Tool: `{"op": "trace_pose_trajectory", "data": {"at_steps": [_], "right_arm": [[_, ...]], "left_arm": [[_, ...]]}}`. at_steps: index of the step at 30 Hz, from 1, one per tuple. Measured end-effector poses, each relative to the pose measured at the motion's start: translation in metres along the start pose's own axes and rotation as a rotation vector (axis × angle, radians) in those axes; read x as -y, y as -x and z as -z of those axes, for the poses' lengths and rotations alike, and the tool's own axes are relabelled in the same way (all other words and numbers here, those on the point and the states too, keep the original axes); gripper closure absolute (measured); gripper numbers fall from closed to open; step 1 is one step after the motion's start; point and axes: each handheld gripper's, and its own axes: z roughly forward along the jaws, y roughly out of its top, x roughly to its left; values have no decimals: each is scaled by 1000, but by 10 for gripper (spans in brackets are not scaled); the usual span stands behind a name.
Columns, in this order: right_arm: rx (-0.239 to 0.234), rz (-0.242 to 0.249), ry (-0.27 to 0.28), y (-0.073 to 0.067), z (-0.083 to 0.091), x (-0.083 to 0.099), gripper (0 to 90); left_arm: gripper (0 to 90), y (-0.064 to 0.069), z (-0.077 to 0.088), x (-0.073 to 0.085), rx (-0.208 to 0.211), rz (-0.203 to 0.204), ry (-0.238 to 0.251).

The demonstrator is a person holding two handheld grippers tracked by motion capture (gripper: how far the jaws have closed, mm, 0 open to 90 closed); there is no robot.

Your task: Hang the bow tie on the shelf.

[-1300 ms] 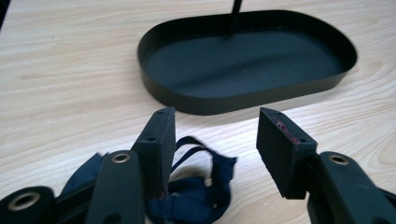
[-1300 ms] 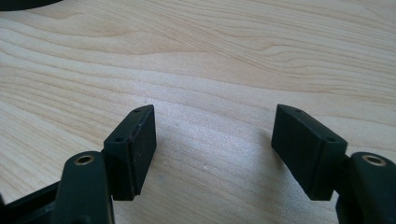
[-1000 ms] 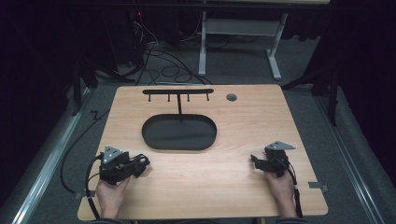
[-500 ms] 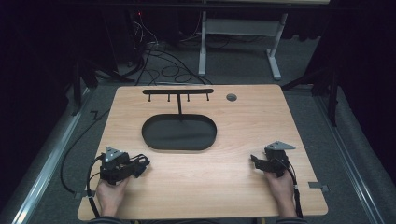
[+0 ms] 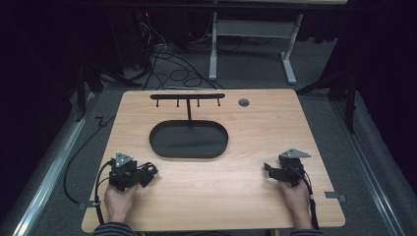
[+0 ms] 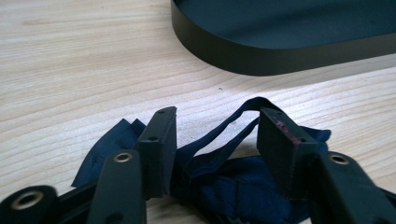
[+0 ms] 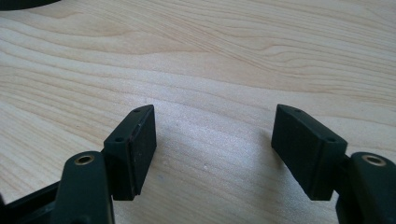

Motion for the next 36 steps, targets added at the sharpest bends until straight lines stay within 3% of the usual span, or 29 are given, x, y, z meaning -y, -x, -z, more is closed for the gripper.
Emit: {"op": "trace_pose_trajectory", "data": {"at_steps": [6, 17, 23, 31, 36], "right_arm": [[0, 0, 0, 0, 0, 0, 323], [0, 0, 0, 0, 0, 0, 323], [0, -2, 0, 0, 0, 0, 323], [0, -1, 0, 0, 0, 0, 323], [0, 0, 0, 0, 0, 0, 324]], "left_arm": [[604, -1, -7, 0, 18, 8, -21], [737, -1, -14, 1, 20, -32, -62], [869, -2, -14, 1, 12, -39, -65], [888, -5, -7, 0, 20, -24, -39], [890, -2, 3, -5, 18, -38, -11]]}}
